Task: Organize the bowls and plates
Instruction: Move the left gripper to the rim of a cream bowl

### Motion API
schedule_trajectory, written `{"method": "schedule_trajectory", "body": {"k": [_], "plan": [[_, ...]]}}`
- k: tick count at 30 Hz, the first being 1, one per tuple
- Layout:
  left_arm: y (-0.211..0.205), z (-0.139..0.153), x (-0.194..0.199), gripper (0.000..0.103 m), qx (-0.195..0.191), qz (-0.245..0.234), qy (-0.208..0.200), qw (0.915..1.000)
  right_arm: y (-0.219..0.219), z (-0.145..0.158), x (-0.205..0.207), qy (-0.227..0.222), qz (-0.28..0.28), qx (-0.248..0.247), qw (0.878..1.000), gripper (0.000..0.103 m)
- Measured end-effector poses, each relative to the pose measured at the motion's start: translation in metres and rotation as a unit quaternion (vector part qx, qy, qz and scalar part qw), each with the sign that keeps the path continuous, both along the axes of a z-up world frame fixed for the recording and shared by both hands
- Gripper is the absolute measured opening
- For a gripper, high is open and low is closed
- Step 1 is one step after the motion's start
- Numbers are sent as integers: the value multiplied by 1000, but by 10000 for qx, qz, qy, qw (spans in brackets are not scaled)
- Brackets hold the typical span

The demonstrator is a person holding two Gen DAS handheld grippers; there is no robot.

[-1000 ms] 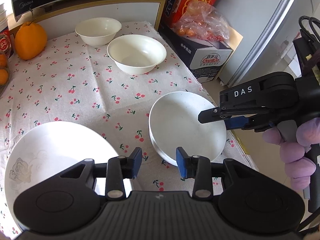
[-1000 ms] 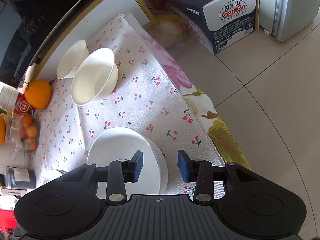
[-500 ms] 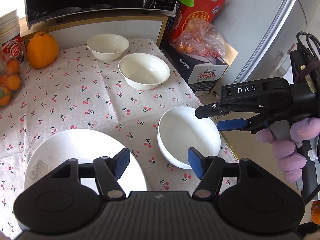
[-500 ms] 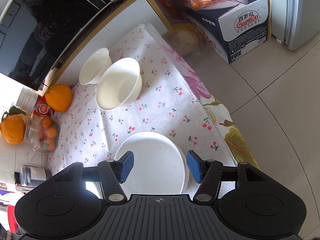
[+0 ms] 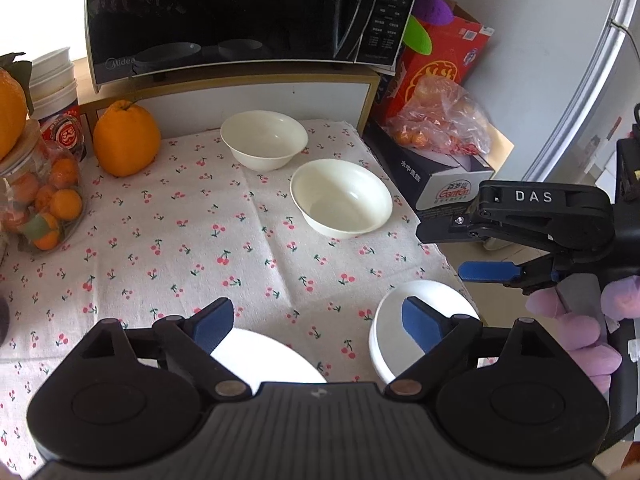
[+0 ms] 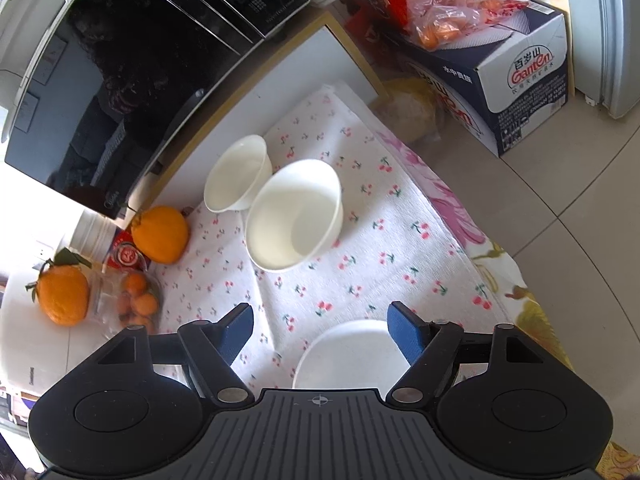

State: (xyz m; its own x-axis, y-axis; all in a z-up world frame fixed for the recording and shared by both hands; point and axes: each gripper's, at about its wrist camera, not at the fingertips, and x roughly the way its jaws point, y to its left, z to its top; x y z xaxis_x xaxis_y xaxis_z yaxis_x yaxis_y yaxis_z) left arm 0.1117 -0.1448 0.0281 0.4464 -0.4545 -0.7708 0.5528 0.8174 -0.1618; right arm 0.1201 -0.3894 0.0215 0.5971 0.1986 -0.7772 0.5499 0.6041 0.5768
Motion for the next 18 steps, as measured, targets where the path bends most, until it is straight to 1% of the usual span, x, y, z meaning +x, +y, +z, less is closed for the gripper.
{"method": "schedule_trajectory", "body": {"k": [4,8,10,12,18], "plan": [[-4,1,21,96,11,187,-52,9998,-3,-4,9,-83,-118,-54,9999,78],[-7,1,39,99,133,209,-195,9995,-8,-11,15,-131,-276,-28,9995,79],[-8,0,49,101,205,248,-245,9992,-10,-14,19,-120,-351,-119,9992,80],[-8,-1,59,101,213,338,-254,9989,-12,-17,23,-105,-404,-208,9989,80],[-10,-19,86,101,-30,526,27,9986,-18,-28,31,-92,-559,-242,9981,80]]}}
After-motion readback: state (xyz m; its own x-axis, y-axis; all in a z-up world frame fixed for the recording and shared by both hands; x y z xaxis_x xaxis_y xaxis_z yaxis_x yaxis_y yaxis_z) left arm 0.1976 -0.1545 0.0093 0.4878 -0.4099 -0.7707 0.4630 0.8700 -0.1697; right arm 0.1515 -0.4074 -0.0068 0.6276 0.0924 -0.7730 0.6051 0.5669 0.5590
